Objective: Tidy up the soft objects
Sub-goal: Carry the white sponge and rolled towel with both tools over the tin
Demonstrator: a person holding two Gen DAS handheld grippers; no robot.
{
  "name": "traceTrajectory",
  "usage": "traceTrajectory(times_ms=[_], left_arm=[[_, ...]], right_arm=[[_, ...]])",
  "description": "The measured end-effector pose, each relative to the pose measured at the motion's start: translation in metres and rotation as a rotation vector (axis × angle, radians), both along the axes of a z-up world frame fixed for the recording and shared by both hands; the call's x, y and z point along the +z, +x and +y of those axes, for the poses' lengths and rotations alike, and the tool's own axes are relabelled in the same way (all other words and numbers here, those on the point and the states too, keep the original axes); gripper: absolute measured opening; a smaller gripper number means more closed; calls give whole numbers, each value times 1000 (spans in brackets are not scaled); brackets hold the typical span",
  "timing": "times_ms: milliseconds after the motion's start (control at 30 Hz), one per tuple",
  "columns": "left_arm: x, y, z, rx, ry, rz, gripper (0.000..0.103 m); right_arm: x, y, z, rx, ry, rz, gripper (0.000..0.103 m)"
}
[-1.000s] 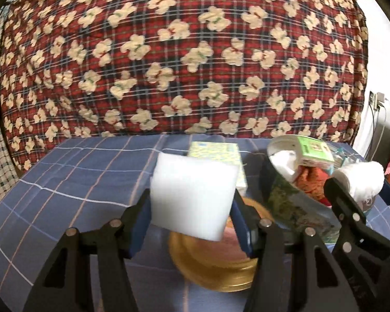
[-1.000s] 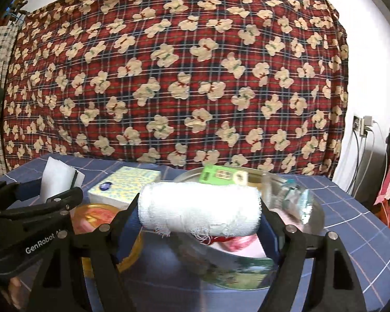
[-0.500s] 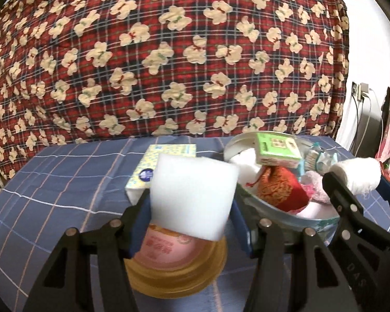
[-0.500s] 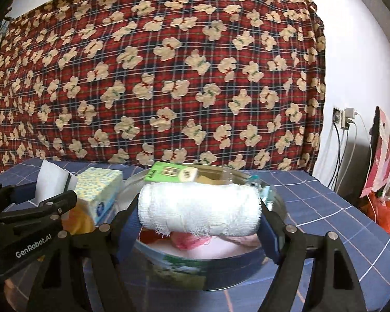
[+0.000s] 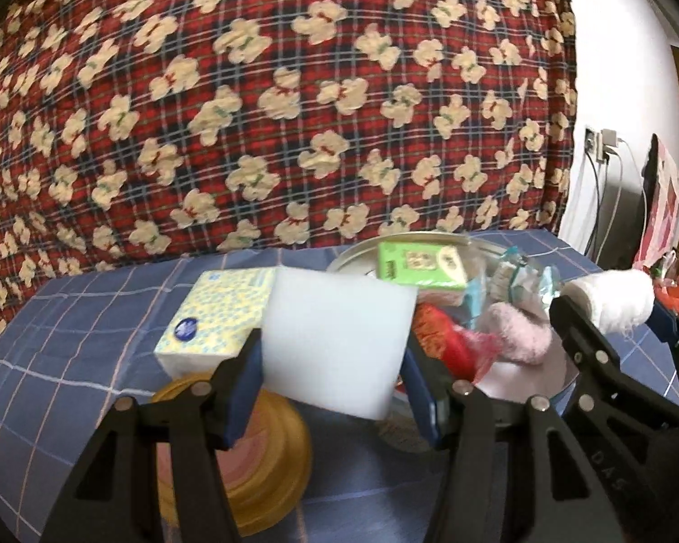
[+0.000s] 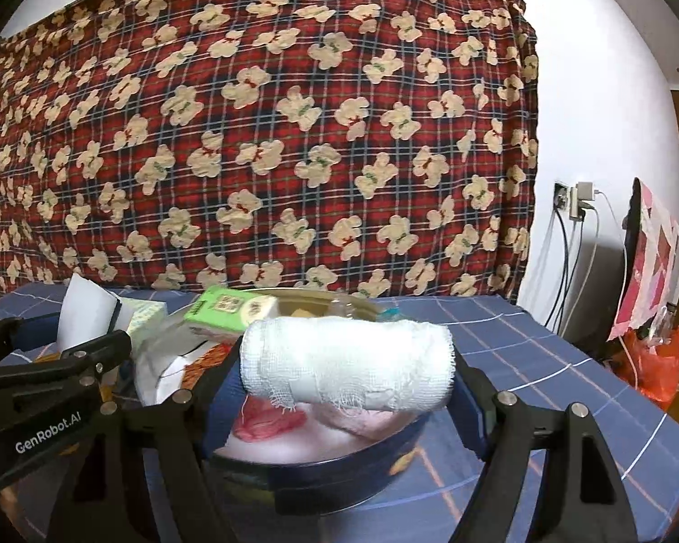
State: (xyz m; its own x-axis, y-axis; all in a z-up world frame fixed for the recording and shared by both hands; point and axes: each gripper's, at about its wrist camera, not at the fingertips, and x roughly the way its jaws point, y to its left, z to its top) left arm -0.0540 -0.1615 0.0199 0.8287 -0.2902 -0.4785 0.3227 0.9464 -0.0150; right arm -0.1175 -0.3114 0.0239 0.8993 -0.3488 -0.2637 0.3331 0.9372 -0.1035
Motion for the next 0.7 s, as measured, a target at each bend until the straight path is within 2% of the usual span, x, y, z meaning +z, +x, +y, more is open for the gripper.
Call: traceTrajectory(times_ms=[367,700], left_arm=[[13,8,-49,-84,-6,0,57],[22,13,-88,-136,-13,-5,57]], right_arm=[[21,4,-56,-99,-14,-10,80],[29,18,-85,-128,5,-10,80]])
